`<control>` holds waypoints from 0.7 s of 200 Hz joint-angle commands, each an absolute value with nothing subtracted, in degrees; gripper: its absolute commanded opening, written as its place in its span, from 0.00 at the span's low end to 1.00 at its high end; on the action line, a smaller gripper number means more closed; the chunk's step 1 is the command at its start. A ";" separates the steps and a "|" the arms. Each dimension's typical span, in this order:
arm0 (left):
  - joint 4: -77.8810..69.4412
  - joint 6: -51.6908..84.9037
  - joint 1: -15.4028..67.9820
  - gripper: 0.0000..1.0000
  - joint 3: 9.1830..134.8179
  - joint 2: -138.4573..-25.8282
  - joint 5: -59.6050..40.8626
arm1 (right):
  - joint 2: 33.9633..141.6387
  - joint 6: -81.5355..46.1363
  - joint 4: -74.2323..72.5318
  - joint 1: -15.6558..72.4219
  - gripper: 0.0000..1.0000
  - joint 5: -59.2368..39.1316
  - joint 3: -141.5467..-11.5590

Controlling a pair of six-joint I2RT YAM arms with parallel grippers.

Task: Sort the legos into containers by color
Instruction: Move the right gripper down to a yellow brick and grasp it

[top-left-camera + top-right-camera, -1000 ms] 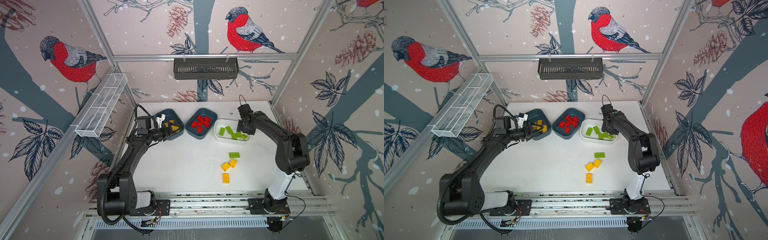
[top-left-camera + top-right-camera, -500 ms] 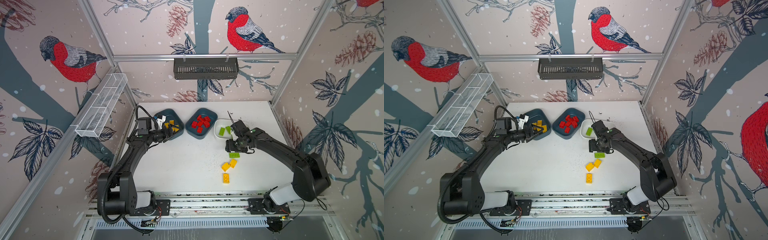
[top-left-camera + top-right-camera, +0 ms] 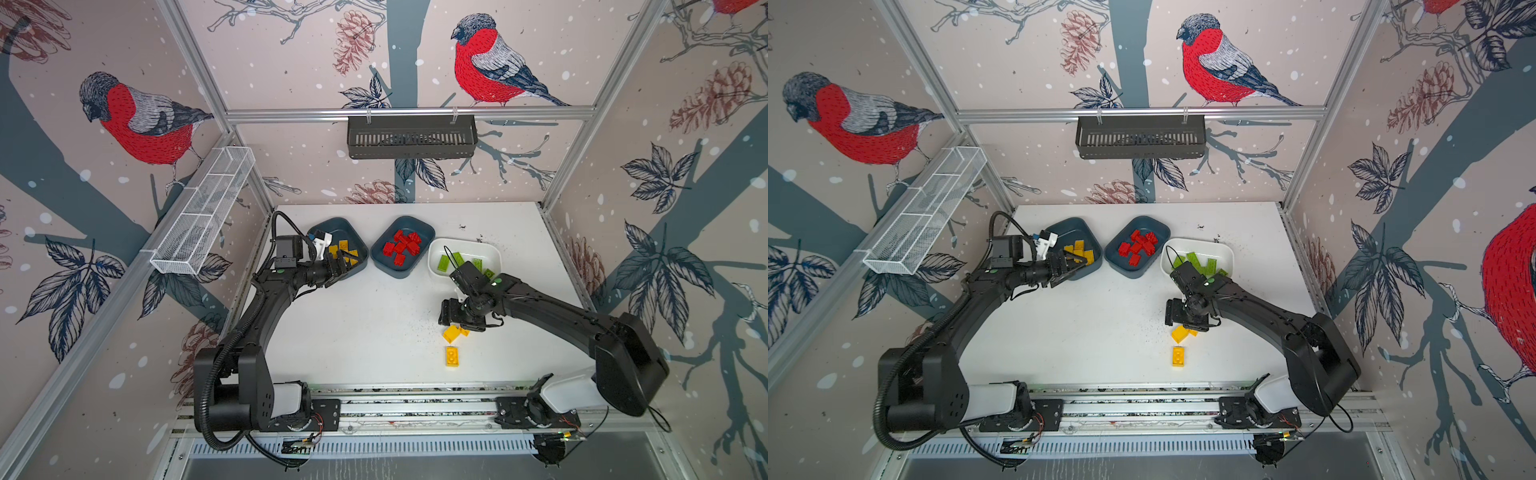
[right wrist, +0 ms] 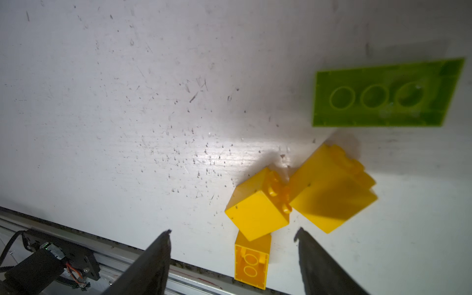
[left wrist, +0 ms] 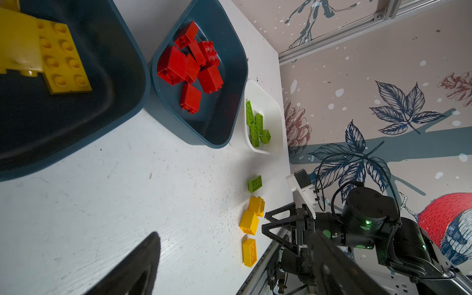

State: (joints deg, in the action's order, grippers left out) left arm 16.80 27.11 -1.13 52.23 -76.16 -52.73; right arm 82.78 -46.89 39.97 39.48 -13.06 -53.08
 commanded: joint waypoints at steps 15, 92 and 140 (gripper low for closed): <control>20.03 25.43 -1.12 0.91 53.83 -75.95 -51.89 | 84.10 -56.08 39.30 42.35 0.78 -14.00 -52.49; 21.57 24.10 -1.08 0.91 55.19 -77.80 -51.51 | 85.70 -63.31 36.29 41.73 0.71 -11.91 -50.62; 25.34 21.34 -1.09 0.91 55.65 -77.26 -49.72 | 90.23 -62.46 36.14 42.19 0.65 -9.92 -53.78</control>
